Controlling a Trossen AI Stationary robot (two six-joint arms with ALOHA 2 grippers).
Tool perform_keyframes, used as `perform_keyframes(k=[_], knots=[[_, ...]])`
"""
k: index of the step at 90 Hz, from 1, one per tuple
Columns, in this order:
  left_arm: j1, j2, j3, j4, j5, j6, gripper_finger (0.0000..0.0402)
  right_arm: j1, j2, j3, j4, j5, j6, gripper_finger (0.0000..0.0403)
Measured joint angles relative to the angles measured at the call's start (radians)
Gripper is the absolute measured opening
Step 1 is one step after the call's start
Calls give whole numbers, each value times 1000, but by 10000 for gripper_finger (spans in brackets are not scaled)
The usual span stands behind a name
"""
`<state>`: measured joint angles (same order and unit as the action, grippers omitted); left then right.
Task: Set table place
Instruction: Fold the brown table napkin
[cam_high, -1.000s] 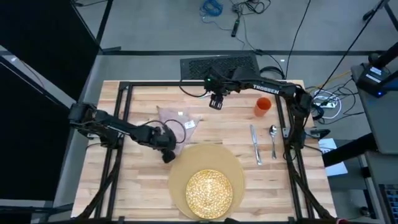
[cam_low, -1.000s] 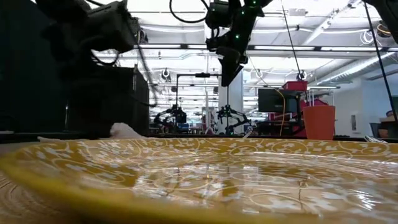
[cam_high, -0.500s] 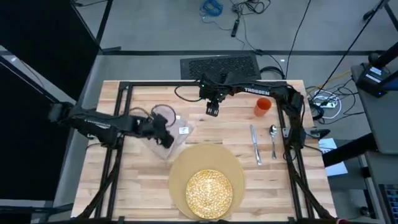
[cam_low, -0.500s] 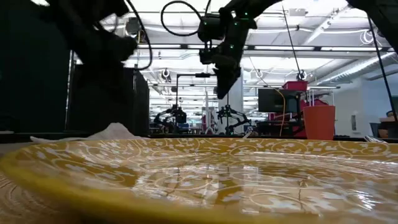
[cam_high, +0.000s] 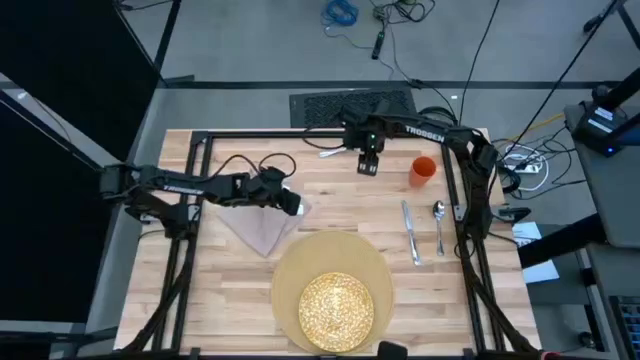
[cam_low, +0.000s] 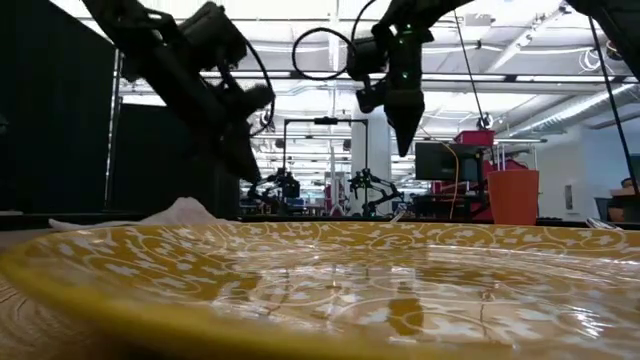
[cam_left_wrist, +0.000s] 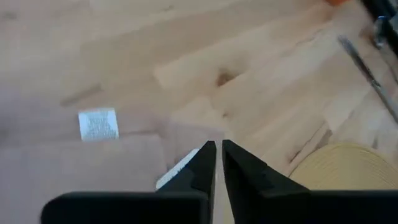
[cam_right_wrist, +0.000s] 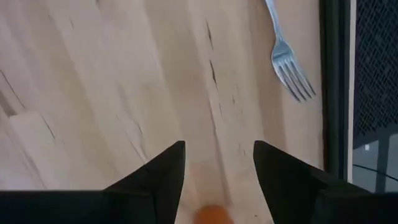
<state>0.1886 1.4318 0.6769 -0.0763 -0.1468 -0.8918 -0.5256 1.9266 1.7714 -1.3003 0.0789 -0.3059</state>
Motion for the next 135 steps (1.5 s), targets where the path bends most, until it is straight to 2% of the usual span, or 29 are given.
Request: perform_keyframes(k=[12,23,37,48,57,71,82,89,100,135], knots=[[0,68,0,82,-9,-127,78,-12,0,0,-5,-2,-22,176],[3,112,0,132,-19,-158,107,-12,0,0,-11,-3,-47,176],[2,133,6,148,-32,-190,116,-11,0,0,-11,-5,-79,176],[-10,133,58,128,-41,-126,116,-17,-1,0,2,-7,-79,176],[-37,133,168,-15,-46,-74,116,-24,-1,0,4,-7,-77,176],[-83,152,418,-446,-136,-9,116,-39,-4,0,-2,-9,-72,176],[-98,214,562,-673,-130,8,116,-58,-5,0,-8,-18,-63,176],[-99,262,606,-739,-91,17,116,-70,-5,0,-13,-36,-59,176],[-91,352,606,-776,-62,40,116,-78,-5,0,-23,-49,-55,176],[-90,450,606,-763,-150,107,116,-78,-5,0,-21,-58,-61,176]])
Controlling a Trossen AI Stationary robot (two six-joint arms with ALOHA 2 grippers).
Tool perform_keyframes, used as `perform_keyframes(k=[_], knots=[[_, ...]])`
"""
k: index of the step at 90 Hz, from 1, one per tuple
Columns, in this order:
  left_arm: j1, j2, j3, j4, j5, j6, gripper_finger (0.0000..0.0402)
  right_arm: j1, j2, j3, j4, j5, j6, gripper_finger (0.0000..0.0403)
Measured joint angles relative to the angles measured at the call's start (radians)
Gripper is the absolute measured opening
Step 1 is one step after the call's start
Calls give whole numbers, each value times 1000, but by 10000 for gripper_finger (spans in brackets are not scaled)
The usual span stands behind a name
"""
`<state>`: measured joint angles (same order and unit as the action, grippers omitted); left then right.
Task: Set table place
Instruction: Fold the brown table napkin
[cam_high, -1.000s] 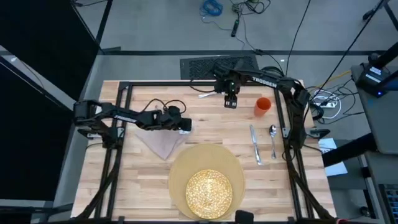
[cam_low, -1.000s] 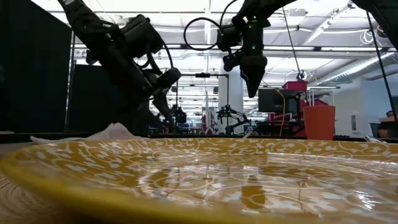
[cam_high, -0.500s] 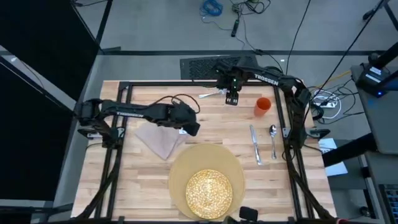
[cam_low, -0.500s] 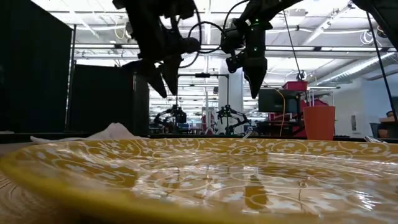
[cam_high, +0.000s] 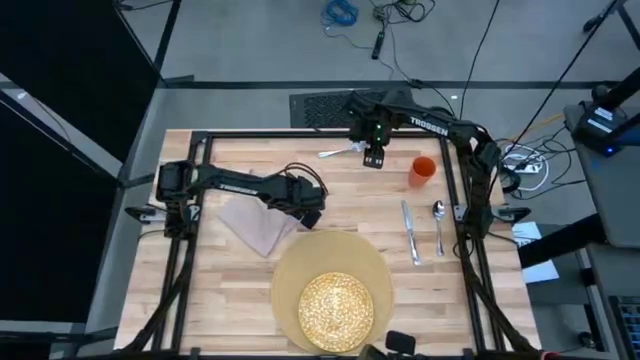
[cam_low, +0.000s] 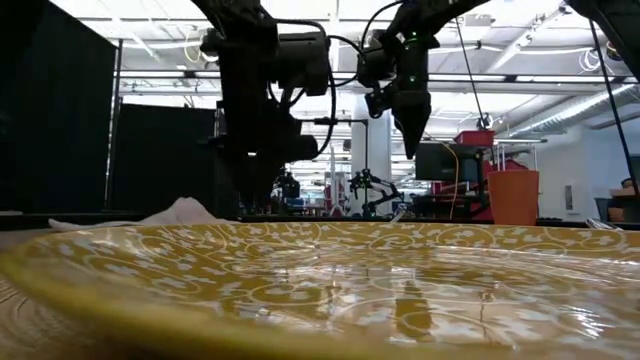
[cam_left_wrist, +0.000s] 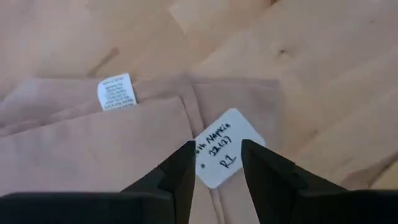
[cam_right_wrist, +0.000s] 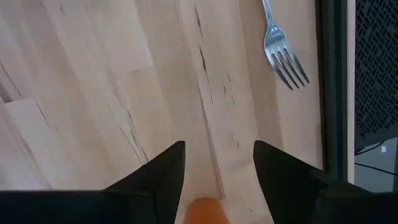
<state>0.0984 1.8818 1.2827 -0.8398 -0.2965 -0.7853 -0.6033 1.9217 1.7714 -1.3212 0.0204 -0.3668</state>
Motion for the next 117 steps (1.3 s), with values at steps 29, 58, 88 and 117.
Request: perform_keyframes(k=[29,58,88,117], knots=[[21,15,0,28,-38,16,116,0,0,0,0,0,0,176],[40,50,0,42,-42,16,116,1,0,0,0,0,1,176],[46,81,0,45,-33,16,116,1,0,0,0,0,5,176],[46,96,0,20,-42,8,116,1,0,0,2,0,5,176]])
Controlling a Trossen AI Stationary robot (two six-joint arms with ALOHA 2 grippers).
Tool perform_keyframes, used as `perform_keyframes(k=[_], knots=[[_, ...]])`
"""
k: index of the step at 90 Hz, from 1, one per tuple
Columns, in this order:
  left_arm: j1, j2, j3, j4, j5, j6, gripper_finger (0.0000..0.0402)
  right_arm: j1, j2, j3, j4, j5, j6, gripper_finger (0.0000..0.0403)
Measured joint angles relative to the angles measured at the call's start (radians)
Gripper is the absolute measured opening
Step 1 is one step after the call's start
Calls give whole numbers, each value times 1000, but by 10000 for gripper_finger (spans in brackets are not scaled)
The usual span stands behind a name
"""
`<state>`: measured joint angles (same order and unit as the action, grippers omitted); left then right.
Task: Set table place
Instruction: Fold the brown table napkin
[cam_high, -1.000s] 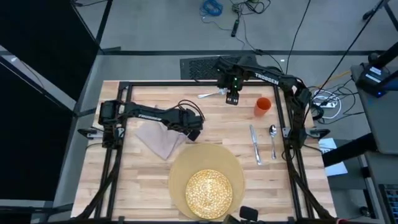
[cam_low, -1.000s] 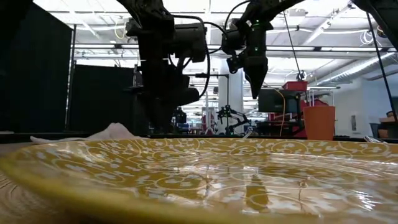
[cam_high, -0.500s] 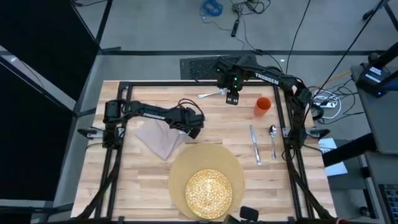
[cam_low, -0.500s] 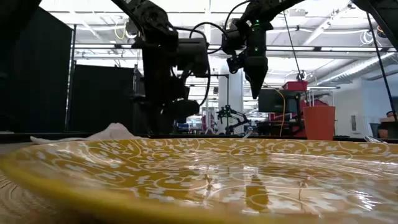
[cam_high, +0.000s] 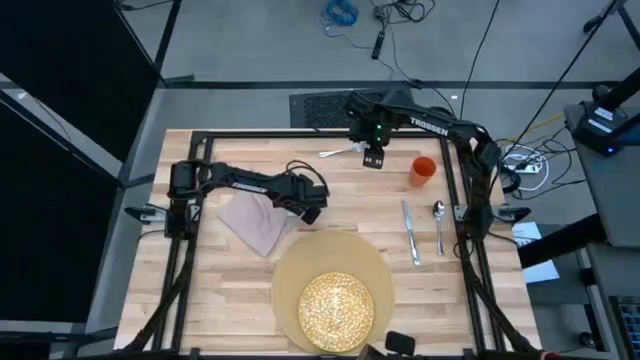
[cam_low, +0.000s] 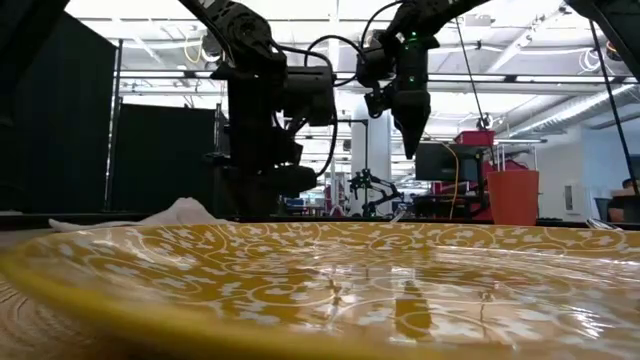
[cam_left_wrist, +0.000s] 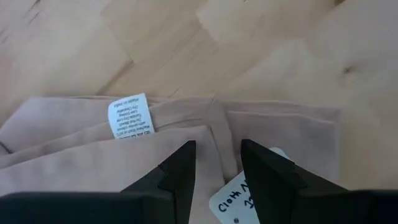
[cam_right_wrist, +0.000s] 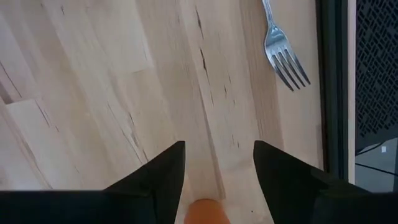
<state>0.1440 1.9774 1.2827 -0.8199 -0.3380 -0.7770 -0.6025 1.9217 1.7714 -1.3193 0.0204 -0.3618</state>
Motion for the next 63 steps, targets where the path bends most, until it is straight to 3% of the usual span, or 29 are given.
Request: perform_keyframes(k=[16,35,63], knots=[[-1,0,0,6,0,0,102,0,0,0,0,0,0,176],[-6,0,0,7,-1,33,10,0,0,0,1,0,1,176],[-39,-12,33,-6,-86,52,0,0,0,0,7,-1,0,176]])
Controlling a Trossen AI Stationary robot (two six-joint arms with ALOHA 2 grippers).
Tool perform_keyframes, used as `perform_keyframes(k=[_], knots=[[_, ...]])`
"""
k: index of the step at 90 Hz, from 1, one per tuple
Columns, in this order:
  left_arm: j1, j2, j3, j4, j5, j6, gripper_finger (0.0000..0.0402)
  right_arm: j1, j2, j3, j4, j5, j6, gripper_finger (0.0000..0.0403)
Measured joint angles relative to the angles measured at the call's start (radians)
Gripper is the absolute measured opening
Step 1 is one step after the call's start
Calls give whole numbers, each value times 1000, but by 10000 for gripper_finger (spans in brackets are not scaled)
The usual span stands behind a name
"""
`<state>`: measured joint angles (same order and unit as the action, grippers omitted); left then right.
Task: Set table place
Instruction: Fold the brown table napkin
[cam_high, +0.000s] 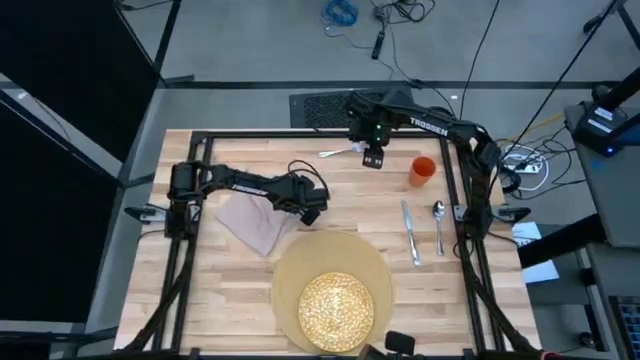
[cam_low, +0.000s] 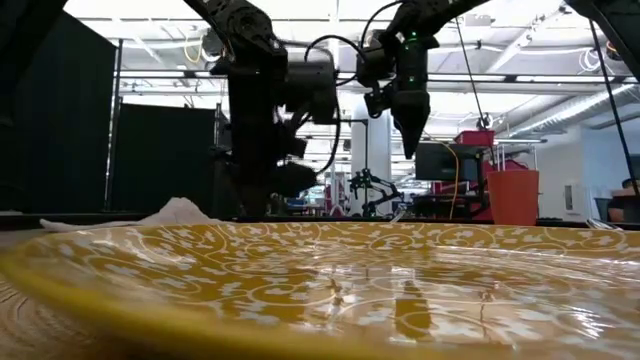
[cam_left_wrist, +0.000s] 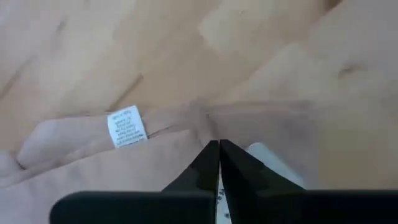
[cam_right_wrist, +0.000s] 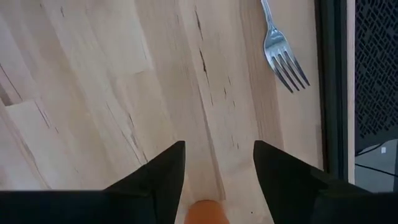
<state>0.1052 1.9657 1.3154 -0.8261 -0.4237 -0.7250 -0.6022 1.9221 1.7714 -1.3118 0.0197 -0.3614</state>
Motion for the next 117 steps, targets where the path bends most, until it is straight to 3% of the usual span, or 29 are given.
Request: perform_keyframes(k=[10,38,54,65,85,97,117], knots=[[-11,0,36,-56,-15,0,0,0,0,0,0,0,0,176],[20,-1,38,-8,17,-34,0,0,0,0,-10,0,0,176],[30,-1,38,81,156,-54,0,0,0,0,-10,0,1,176],[44,-1,47,65,197,-68,0,0,0,0,-11,0,1,176],[-14,-145,151,-136,103,91,0,-1,0,0,-17,0,1,176],[-63,-222,146,-183,73,130,0,-1,0,0,-18,0,1,176],[-93,-233,135,-248,93,54,0,-1,0,0,-21,0,2,176]])
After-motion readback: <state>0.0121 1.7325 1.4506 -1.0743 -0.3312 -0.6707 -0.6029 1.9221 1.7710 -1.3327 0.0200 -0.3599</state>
